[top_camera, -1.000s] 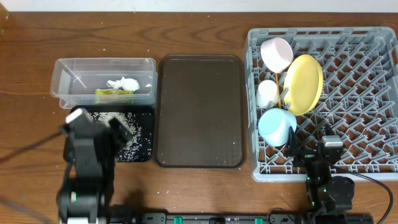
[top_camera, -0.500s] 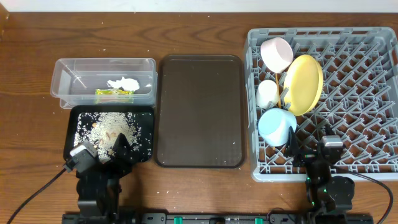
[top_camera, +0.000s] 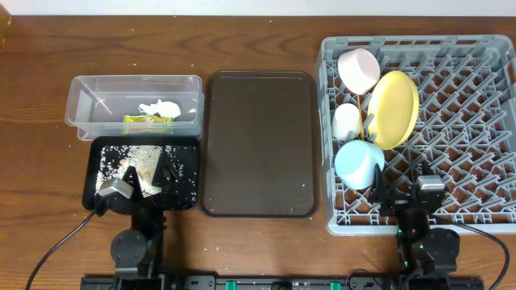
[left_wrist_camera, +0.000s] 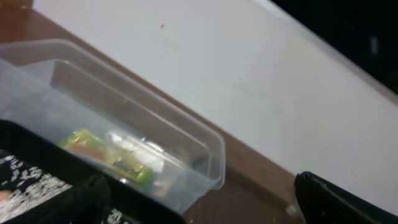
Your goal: Sort waste into correct bins and load items into the dishwasher rack
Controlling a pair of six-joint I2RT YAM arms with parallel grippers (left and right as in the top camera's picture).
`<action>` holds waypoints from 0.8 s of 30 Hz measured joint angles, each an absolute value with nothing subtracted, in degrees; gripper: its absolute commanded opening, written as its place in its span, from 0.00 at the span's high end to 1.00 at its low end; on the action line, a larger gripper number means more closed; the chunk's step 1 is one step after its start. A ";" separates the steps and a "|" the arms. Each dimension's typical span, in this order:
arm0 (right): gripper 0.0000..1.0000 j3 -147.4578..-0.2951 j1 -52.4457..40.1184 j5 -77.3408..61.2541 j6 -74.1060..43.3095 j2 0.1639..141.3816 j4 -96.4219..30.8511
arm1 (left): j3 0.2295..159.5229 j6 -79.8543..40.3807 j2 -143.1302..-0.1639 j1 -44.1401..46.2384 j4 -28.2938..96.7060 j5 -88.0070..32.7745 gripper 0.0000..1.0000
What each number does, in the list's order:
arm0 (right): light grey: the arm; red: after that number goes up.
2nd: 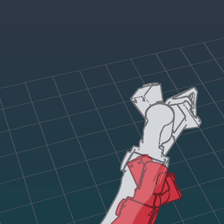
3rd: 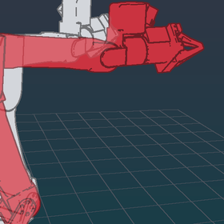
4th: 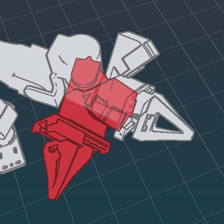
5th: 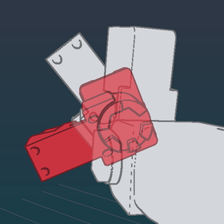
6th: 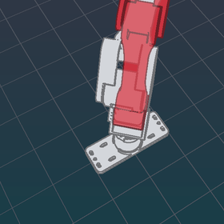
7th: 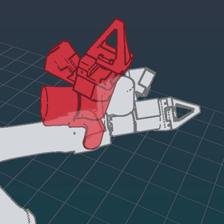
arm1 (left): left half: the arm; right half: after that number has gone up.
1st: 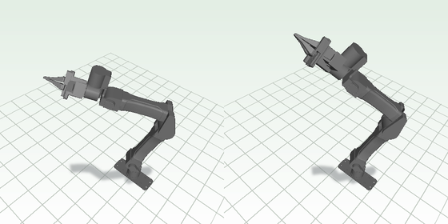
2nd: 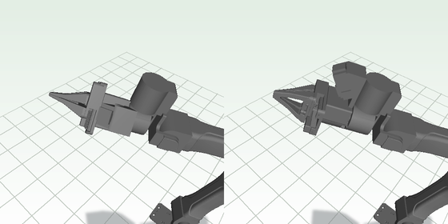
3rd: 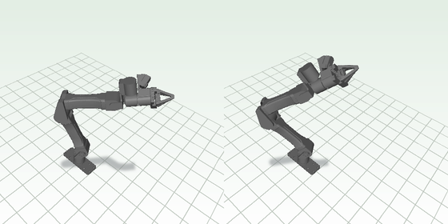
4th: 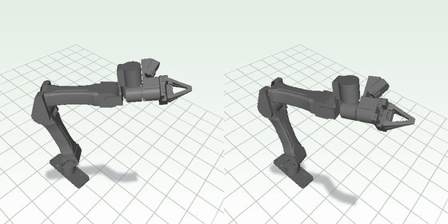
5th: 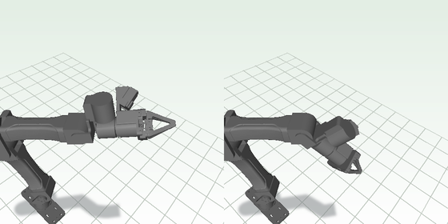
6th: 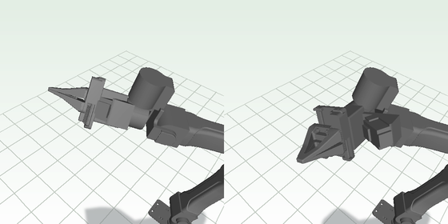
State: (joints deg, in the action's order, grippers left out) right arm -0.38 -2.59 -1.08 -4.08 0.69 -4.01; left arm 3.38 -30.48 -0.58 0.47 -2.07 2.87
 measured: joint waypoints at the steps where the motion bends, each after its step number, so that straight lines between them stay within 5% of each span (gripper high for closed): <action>1: 0.01 -0.38 -2.59 -1.08 -4.10 0.69 -4.03 | 2.68 -30.68 -0.58 0.47 -3.25 2.83 0.02; 17: 0.01 -0.38 -2.59 -1.08 -4.08 0.69 -4.01 | 0.89 -31.18 -0.58 0.78 1.13 1.45 0.02; 24: 0.01 -0.38 -2.59 -1.08 -4.08 0.69 -4.03 | 1.10 -22.65 -0.58 3.73 1.52 -1.04 0.02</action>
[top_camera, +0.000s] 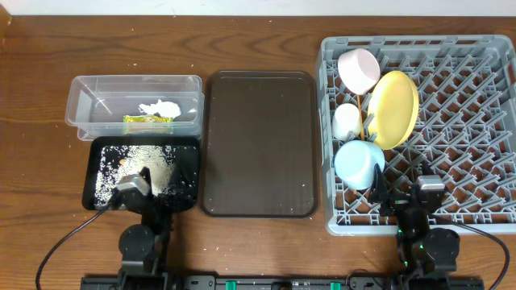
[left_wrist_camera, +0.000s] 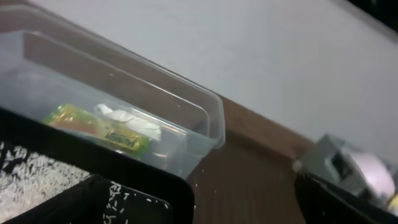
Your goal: Sort waste into correct bins and load items into the dishwasher rack
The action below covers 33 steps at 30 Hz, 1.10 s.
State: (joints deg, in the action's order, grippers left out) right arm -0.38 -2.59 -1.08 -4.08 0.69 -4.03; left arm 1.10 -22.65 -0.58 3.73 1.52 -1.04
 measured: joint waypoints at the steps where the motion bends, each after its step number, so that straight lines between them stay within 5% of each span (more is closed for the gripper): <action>1: 0.01 -0.38 -2.59 -1.08 -4.10 0.69 -4.03 | 1.10 -20.88 -0.58 3.99 1.54 -1.43 0.02; 15: 0.01 -0.38 -2.59 -1.08 -4.08 0.69 -4.03 | 1.13 4.38 -0.58 4.34 1.43 -6.04 0.02; 33: 0.01 -0.38 -2.59 -1.08 -4.08 0.69 -4.03 | 1.13 7.57 -0.58 3.68 1.43 -6.11 0.02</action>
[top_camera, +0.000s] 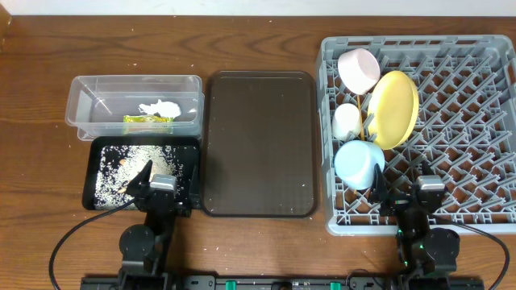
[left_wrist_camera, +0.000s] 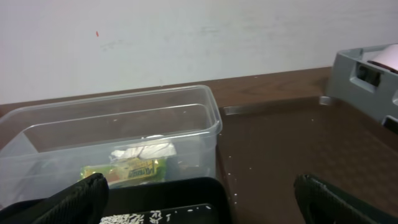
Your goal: Sort waste into correct bins and load items into the dishwasher rack
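My left gripper (top_camera: pixel 159 171) hangs open over the front edge of the black tray (top_camera: pixel 90 173), which is strewn with rice; nothing is between its fingers (left_wrist_camera: pixel 81 196). Behind it stands the clear bin (top_camera: pixel 81 109) holding a green wrapper (left_wrist_camera: pixel 127 169) and crumpled white paper (top_camera: pixel 160 106). The grey dishwasher rack (top_camera: pixel 468 121) on the right holds a pink cup (top_camera: pixel 359 68), a yellow plate (top_camera: pixel 393 109), a white cup (top_camera: pixel 347 121) and a light blue cup (top_camera: pixel 359 163). My right gripper (top_camera: pixel 401 184) sits at the rack's front edge, fingers apart and holding nothing.
A bare brown serving tray (top_camera: pixel 258 141) lies between the bins and the rack; a few rice grains dot its left edge (left_wrist_camera: pixel 233 186). Wooden table surrounds everything. The rack's corner (left_wrist_camera: pixel 367 74) shows at the right of the left wrist view.
My left gripper has shifted right along the black tray's front edge and now faces straight back, level, toward the bin and brown tray. The right arm and all objects are unchanged.
My left gripper was open over the black tray's front left, tilted and facing the bin's end. It then stood nearer the tray's front middle, and now at its front right, open throughout. The right arm stayed at the rack's front.
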Controlling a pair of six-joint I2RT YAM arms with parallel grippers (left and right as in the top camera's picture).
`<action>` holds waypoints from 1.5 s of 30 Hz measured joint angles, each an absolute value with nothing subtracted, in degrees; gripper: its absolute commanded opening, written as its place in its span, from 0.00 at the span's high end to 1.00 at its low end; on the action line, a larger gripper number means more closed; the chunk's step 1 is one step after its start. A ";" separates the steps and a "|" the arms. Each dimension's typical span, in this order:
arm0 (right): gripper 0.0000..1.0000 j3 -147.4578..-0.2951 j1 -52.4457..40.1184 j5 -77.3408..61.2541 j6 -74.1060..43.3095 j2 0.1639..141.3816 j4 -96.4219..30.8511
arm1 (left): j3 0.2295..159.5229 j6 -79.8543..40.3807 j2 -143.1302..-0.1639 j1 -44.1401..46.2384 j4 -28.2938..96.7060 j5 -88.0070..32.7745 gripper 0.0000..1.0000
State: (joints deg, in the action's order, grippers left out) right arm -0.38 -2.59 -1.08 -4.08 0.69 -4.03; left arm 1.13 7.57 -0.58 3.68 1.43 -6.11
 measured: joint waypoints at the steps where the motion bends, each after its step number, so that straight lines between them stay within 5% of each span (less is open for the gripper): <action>1: 0.01 -0.38 -2.59 -1.08 -4.08 0.69 -4.03 | 1.13 7.57 -0.58 3.16 1.43 -6.09 0.02; 45: 0.01 -0.38 -2.59 -1.08 -4.08 0.69 -4.03 | 1.13 7.57 -0.58 1.21 1.43 -6.09 0.02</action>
